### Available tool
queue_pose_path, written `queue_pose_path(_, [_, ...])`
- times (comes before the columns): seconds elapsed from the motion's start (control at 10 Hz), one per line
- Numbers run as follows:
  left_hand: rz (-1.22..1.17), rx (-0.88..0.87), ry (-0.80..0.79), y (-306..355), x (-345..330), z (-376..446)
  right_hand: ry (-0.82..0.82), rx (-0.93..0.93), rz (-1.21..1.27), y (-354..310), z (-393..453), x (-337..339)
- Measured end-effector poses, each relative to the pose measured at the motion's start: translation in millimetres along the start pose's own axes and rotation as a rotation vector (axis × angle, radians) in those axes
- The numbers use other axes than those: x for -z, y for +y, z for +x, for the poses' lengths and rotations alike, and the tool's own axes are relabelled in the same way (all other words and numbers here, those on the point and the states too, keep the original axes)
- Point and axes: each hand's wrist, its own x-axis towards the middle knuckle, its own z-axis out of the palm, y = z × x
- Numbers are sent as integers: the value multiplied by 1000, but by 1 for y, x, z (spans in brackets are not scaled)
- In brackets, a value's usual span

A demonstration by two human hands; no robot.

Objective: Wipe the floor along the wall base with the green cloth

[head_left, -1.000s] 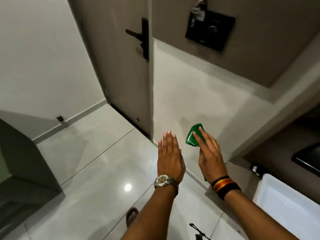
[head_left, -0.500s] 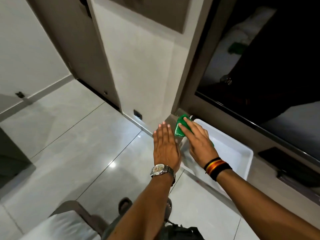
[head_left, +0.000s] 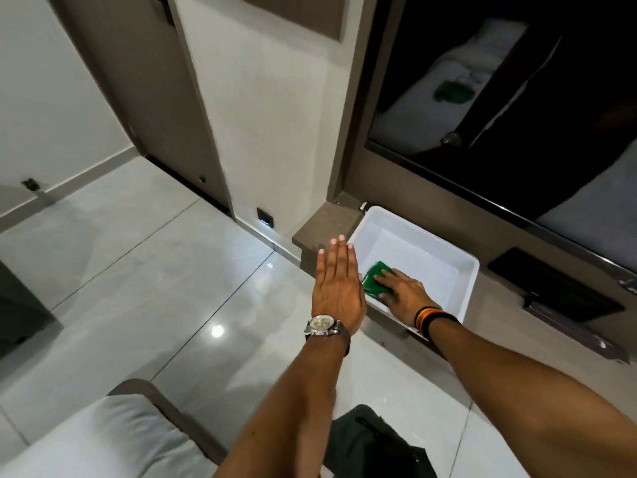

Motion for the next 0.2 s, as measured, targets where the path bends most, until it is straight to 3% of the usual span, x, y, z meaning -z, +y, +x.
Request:
queue_pose_path(0.1, [24,6,-11,-14,21,7,96,-26,284,-15,-8,19])
queue_pose_path(0.2, [23,29,100,-22,45,19,225,18,473,-25,-46,33])
